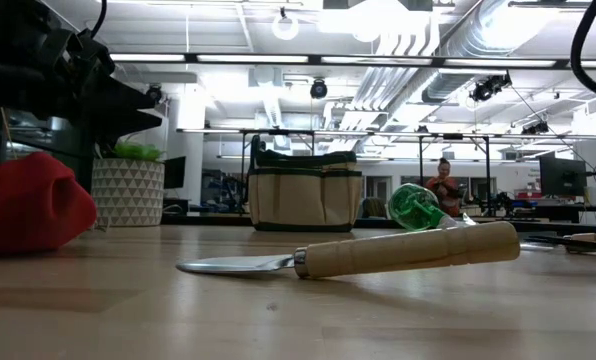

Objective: Pick & Place Garden tools in Gardening bag
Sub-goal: Put the shear scissors into the gardening bag

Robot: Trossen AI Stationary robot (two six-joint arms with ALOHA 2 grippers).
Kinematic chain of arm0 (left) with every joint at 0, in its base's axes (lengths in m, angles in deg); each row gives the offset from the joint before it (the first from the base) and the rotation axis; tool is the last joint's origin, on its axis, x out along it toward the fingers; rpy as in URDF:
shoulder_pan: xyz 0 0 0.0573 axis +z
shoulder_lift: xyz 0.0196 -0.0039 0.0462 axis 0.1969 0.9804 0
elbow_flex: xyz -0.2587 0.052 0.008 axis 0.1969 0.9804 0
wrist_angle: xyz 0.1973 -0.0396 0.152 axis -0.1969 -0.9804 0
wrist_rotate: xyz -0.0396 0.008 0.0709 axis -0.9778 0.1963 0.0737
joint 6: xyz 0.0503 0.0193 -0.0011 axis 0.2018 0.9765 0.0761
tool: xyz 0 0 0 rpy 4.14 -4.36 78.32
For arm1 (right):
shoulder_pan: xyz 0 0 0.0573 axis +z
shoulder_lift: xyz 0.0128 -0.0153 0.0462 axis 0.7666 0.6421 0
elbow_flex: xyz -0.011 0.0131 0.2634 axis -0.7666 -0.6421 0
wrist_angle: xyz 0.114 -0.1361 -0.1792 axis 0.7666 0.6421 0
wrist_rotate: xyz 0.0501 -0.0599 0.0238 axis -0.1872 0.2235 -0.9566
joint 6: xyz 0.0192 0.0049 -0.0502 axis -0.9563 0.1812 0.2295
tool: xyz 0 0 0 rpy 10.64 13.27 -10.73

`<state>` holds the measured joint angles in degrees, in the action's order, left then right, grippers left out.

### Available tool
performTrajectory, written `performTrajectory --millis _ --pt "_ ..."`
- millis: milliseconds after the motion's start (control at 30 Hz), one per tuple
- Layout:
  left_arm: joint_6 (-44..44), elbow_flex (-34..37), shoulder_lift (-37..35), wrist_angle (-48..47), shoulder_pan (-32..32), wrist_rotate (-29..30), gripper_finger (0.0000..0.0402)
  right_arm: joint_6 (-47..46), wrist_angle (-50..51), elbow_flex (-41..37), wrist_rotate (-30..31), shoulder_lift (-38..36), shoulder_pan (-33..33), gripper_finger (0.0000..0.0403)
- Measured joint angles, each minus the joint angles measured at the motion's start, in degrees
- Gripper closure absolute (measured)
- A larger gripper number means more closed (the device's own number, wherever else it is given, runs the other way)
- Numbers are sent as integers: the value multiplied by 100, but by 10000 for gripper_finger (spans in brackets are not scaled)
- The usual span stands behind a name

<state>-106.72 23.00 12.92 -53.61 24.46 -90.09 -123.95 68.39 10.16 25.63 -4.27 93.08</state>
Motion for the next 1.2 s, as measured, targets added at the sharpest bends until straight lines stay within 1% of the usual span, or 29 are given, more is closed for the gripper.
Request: performTrajectory --millis 233,400,500,633,867,1067,1200 --pt "0 0 1 -1 0 0 208 -426 -8 0 92 122 -7 206" --pt "1 0 0 -2 0 0 208 -649 -72 0 12 290 -7 206" --pt "1 0 0 -2 0 0 208 -711 -229 0 -14 387 -19 214" --pt "2 0 0 0 0 0 208 -806 -283 0 -90 450 -33 239" --pt "0 -1 0 -2 0 0 208 -795 -299 0 -280 457 -76 297" --pt "0 -1 1 -1 0 0 208 -788 -313 0 -297 457 -79 347" --pt "0 -2 0 -2 0 0 208 -788 -307 0 -313 457 -79 370"
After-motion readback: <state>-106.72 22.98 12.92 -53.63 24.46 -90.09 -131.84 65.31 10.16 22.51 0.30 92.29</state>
